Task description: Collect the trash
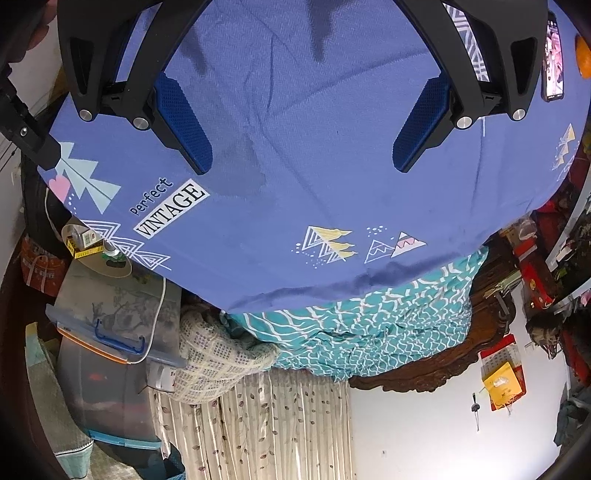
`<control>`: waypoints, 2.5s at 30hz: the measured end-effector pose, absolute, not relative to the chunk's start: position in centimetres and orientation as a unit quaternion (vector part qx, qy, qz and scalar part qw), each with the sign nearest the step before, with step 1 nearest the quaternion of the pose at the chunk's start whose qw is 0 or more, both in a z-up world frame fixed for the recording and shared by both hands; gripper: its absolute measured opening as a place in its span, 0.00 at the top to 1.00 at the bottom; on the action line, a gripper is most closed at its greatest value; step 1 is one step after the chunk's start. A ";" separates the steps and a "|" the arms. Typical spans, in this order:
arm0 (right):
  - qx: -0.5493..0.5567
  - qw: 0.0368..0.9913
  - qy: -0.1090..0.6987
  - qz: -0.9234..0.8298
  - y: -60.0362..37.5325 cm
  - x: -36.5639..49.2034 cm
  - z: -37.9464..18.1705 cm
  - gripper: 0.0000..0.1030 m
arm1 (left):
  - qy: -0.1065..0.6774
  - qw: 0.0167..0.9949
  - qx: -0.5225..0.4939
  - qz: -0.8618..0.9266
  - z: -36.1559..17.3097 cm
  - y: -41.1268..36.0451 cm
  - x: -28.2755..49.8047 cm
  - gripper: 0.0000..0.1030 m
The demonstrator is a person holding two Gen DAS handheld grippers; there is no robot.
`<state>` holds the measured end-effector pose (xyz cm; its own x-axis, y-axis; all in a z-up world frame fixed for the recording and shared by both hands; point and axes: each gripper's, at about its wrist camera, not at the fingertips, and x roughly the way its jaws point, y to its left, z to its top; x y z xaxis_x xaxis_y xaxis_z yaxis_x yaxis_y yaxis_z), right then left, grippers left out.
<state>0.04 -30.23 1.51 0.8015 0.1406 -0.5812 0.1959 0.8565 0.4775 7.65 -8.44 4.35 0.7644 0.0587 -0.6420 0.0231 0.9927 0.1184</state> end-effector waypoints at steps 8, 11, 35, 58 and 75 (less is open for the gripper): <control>0.267 0.911 0.315 -0.015 -30.2 0.1 1.5 0.03 | 0.326 0.945 0.029 0.004 5.2 -7.7 7.2 0.08; 0.268 0.911 0.315 -0.015 -30.2 0.0 1.5 0.03 | 0.325 0.945 0.028 -0.001 5.3 -7.9 7.2 0.08; 0.267 0.911 0.314 -0.015 -30.2 0.1 1.4 0.03 | 0.338 0.940 0.040 0.002 5.3 -7.6 7.3 0.08; 0.266 0.910 0.319 -0.008 -30.2 0.8 1.4 0.03 | 0.335 0.941 0.025 0.041 5.6 -7.1 7.3 0.08; 0.263 0.910 0.322 -0.005 -29.9 0.9 1.1 0.03 | 0.335 0.940 0.059 0.033 5.3 -7.4 7.2 0.08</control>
